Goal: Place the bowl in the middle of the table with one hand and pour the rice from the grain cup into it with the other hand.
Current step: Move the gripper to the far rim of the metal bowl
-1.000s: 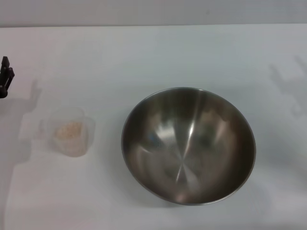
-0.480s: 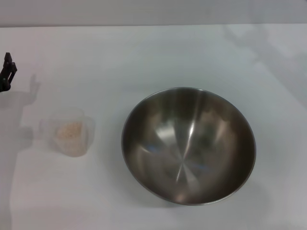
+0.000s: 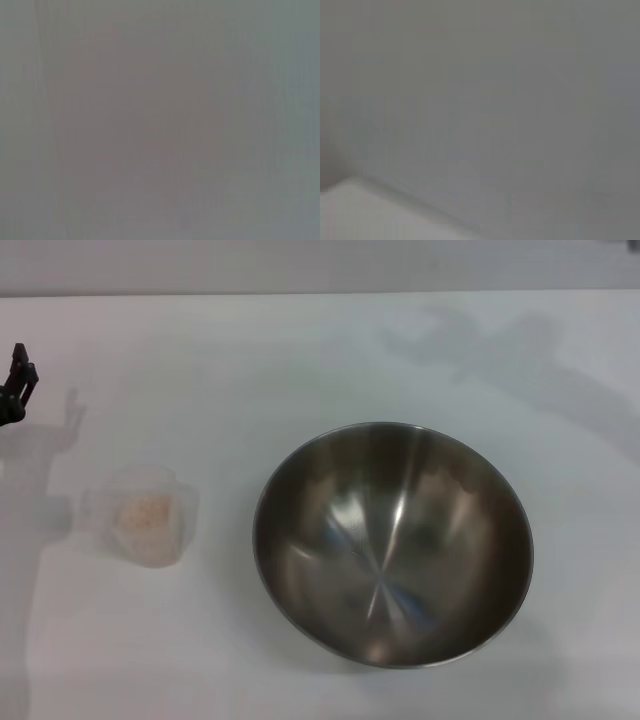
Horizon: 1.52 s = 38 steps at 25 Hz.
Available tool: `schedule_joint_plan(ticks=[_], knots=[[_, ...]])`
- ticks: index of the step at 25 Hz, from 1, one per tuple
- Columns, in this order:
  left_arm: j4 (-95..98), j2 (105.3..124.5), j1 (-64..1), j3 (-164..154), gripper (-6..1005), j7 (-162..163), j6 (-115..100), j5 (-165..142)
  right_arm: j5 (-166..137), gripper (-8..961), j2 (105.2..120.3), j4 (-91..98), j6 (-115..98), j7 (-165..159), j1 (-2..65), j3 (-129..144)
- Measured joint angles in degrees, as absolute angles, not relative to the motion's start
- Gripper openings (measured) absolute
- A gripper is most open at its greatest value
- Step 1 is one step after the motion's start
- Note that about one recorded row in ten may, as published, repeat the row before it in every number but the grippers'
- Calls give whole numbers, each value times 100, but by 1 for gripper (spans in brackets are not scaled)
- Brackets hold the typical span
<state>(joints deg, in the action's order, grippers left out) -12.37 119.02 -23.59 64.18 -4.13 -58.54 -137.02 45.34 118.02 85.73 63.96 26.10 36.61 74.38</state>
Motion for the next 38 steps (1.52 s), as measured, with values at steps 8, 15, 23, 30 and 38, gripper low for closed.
schedule_joint_plan(ticks=[8, 15, 23, 30, 38], knots=[[-1214, 11907, -2378, 6391, 803, -413, -5811, -13702, 3884, 827, 11772, 9035, 8809, 2353, 4099, 7111], [-1212, 11909, -2358, 6382, 801, -413, -5808, -13703, 3726, 825, 11708, 8505, 10303, 2382, 4505, 6532], [-1204, 11909, -2377, 6380, 799, -413, -5808, -13706, 3301, 823, 11697, 8276, 10329, 2499, 4398, 6518], [-1201, 11906, -2438, 6380, 798, -413, -5810, -13711, 3271, 821, 11792, 7704, 9973, 2740, 4404, 6537], [-1195, 11893, -2496, 6380, 796, -413, -5765, -13708, 3250, 819, 11813, 6829, 9403, 2920, 4524, 6633]])
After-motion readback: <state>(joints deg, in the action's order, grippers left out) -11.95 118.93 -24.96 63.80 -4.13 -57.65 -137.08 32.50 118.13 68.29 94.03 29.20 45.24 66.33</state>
